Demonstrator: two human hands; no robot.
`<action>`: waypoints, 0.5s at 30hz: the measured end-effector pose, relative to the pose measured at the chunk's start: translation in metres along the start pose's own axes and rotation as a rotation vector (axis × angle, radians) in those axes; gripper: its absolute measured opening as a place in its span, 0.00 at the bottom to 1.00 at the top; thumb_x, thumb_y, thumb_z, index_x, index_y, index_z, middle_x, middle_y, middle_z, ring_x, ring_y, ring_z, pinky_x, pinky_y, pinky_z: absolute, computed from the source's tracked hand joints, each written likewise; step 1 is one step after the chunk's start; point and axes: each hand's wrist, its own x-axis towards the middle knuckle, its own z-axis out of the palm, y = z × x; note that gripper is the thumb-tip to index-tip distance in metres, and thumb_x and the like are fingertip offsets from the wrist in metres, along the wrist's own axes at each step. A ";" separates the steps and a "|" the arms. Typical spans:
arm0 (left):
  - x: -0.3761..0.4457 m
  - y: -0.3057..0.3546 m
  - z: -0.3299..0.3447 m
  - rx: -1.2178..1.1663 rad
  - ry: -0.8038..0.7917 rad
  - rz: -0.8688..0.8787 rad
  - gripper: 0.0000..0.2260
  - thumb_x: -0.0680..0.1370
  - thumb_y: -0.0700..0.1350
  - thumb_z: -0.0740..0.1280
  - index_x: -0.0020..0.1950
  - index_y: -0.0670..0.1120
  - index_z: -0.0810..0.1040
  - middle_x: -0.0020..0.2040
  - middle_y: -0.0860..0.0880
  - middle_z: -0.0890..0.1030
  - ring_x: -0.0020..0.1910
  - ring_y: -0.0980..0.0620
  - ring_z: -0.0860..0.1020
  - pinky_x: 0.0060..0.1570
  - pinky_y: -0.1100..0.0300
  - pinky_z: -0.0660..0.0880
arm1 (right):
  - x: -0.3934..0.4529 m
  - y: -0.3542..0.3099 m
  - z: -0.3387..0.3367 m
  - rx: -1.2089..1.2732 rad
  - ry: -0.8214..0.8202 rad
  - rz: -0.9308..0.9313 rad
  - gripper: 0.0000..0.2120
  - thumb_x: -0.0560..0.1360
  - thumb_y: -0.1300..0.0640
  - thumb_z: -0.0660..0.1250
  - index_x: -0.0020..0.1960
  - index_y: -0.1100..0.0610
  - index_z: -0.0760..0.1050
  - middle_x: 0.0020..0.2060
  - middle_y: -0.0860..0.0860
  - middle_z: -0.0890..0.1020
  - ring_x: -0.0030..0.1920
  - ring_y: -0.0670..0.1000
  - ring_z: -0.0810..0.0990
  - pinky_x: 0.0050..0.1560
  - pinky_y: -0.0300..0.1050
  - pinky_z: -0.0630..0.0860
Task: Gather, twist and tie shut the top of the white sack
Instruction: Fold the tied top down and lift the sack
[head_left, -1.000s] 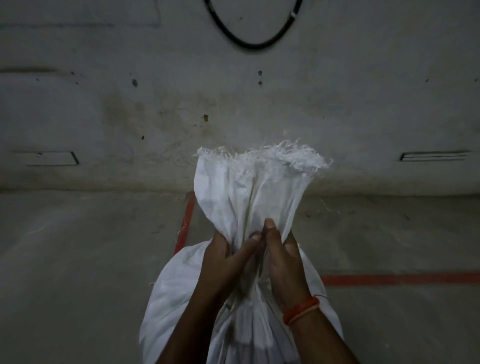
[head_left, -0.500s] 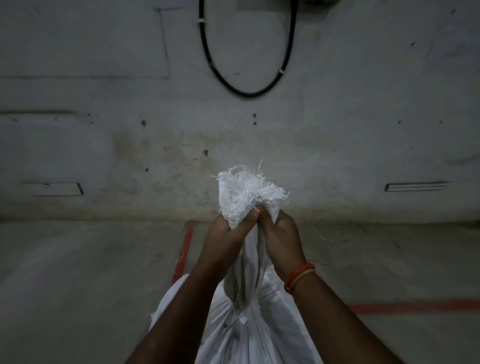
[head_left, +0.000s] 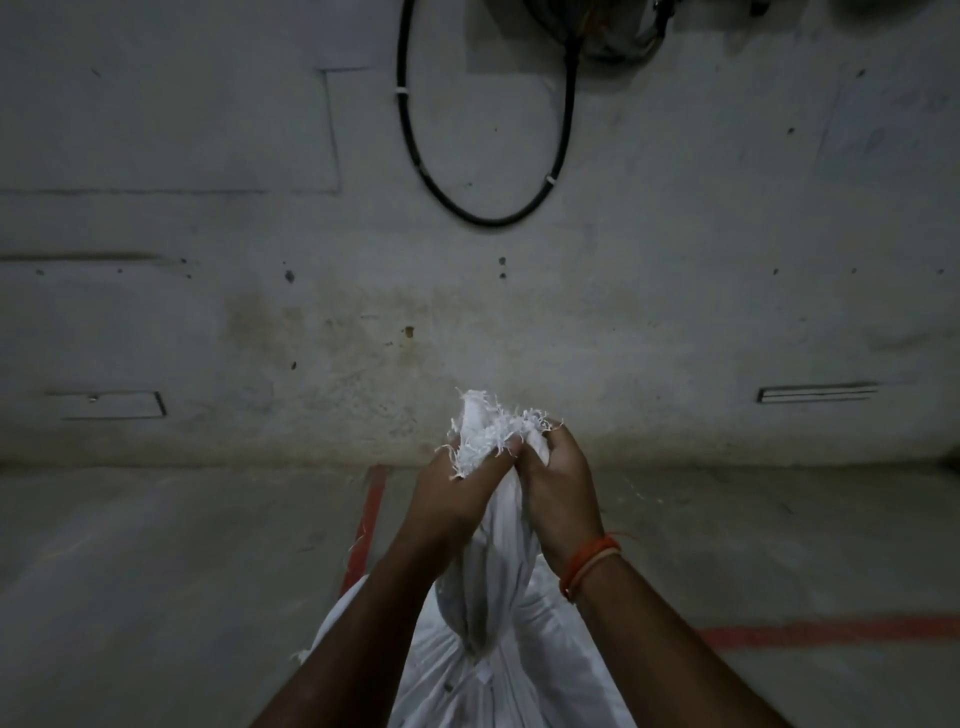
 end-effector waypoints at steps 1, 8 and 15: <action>0.000 0.001 0.001 0.012 0.018 -0.005 0.09 0.77 0.49 0.73 0.57 0.50 0.85 0.51 0.54 0.88 0.51 0.57 0.85 0.58 0.53 0.81 | 0.000 0.001 -0.001 -0.013 0.004 -0.007 0.12 0.73 0.49 0.66 0.55 0.49 0.78 0.50 0.49 0.86 0.51 0.49 0.85 0.55 0.57 0.82; 0.004 0.003 0.006 0.065 0.140 -0.190 0.10 0.77 0.47 0.72 0.36 0.54 0.84 0.35 0.58 0.86 0.43 0.54 0.85 0.54 0.48 0.82 | -0.005 0.000 -0.013 -0.050 -0.073 0.045 0.15 0.78 0.60 0.64 0.63 0.48 0.70 0.54 0.53 0.82 0.52 0.51 0.83 0.51 0.48 0.82; 0.008 0.006 0.001 -0.027 0.076 -0.431 0.07 0.77 0.43 0.70 0.39 0.44 0.82 0.40 0.45 0.83 0.38 0.46 0.81 0.43 0.49 0.80 | -0.039 0.016 -0.041 -0.414 -0.217 -0.366 0.30 0.73 0.52 0.72 0.71 0.40 0.65 0.72 0.40 0.62 0.71 0.38 0.65 0.65 0.37 0.71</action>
